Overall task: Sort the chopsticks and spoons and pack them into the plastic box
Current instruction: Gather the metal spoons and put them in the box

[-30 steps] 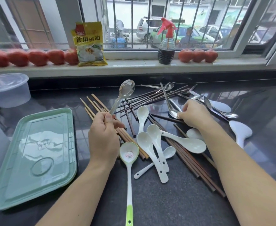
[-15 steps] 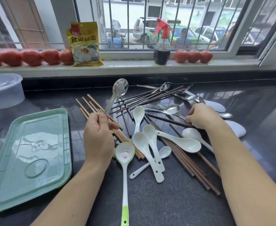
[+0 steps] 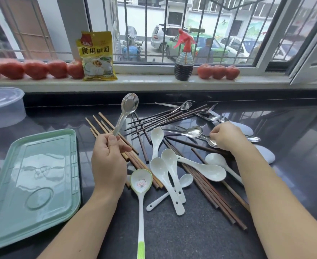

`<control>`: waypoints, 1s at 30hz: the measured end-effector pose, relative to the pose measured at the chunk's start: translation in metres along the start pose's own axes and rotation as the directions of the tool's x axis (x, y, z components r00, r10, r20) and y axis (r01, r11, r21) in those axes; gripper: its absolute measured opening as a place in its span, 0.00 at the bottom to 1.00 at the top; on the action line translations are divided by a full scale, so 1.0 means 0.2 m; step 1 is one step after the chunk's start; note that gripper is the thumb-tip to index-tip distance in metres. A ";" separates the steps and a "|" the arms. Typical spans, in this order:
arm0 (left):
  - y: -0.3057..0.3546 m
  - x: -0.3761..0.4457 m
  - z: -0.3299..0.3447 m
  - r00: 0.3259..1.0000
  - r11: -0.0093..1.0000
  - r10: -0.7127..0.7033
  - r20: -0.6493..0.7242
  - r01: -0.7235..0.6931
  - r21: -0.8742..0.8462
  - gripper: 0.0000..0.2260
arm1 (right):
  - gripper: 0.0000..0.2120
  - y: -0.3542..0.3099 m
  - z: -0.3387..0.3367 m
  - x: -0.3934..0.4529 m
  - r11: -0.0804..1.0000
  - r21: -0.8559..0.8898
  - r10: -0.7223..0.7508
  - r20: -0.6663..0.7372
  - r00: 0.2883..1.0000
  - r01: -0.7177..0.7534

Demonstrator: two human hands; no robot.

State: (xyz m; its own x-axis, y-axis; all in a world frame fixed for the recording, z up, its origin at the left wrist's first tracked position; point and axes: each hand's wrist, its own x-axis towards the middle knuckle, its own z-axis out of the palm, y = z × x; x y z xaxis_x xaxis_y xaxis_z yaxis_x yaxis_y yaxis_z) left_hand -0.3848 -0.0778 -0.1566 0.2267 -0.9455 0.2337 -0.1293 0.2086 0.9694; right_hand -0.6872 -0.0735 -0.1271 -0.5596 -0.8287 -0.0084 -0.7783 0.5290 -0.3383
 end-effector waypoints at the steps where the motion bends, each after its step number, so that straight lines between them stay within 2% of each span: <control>1: 0.00 0.00 0.00 1.000 1.000 0.013 -0.011 -0.013 0.004 0.13 | 0.10 -0.02 -0.04 0.01 0.998 -0.055 -0.001 0.050 0.999 0.004; 5: 0.02 0.02 0.00 0.999 0.999 0.050 -0.022 -0.049 0.011 0.12 | 0.16 -0.11 -0.13 0.09 0.986 -0.165 0.067 0.281 0.957 -0.021; 7: 0.01 0.02 0.00 0.999 0.999 0.041 -0.008 -0.041 0.003 0.12 | 0.12 -0.11 -0.14 0.11 0.996 -0.079 0.064 0.241 0.968 -0.046; 8: 0.01 0.02 0.00 0.999 0.999 0.036 -0.002 -0.036 0.000 0.12 | 0.08 -0.10 -0.15 0.13 0.998 0.018 0.065 0.149 0.987 -0.068; 10: 0.01 0.02 -0.01 0.999 0.999 0.033 0.008 -0.033 -0.004 0.12 | 0.08 -0.08 -0.19 0.15 0.962 0.272 0.047 -0.173 0.984 0.002; 12: 0.02 0.02 -0.01 0.999 0.999 0.039 0.027 -0.039 -0.006 0.12 | 0.09 -0.08 -0.25 0.12 0.832 0.524 0.085 -0.447 0.890 0.184; 14: 0.03 0.01 -0.01 0.997 0.998 0.062 0.053 -0.061 -0.013 0.12 | 0.07 -0.12 -0.31 0.05 0.705 0.627 0.120 -0.566 0.815 0.331; 15: 0.03 0.00 -0.01 0.994 0.997 0.079 0.069 -0.078 -0.018 0.12 | 0.06 -0.15 -0.32 0.01 0.657 0.652 0.098 -0.572 0.814 0.379; 17: 0.04 -0.02 -0.01 0.988 0.994 0.111 0.109 -0.108 -0.033 0.12 | 0.05 -0.22 -0.33 -0.08 0.596 0.679 -0.017 -0.523 0.852 0.429; 19: 0.04 -0.03 -0.02 0.983 0.992 0.123 0.134 -0.118 -0.046 0.13 | 0.07 -0.27 -0.31 -0.16 0.589 0.690 -0.119 -0.440 0.890 0.420; 24: 0.02 0.00 -0.04 0.989 0.995 0.067 0.130 -0.057 -0.082 0.13 | 0.09 -0.32 -0.23 -0.26 0.691 0.602 -0.300 -0.266 0.916 0.401; 27: 0.03 -0.01 -0.04 0.969 0.994 0.053 0.241 -0.029 -0.101 0.12 | 0.11 -0.35 -0.21 -0.31 0.717 0.587 -0.385 -0.116 0.916 0.376; 30: 0.03 -0.04 -0.03 0.929 0.992 0.094 0.358 -0.060 -0.107 0.11 | 0.12 -0.40 -0.20 -0.35 0.720 0.593 -0.395 -0.075 0.916 0.359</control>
State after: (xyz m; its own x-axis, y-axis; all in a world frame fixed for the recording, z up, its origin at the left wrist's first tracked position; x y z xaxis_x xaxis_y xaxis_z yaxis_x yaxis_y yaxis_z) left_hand -0.3827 -0.0670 -0.1516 -0.1470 -0.9481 0.2818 -0.0387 0.2902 0.9562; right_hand -0.5977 -0.0510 -0.0613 -0.2265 -0.9540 0.1965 -0.5928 -0.0250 -0.8050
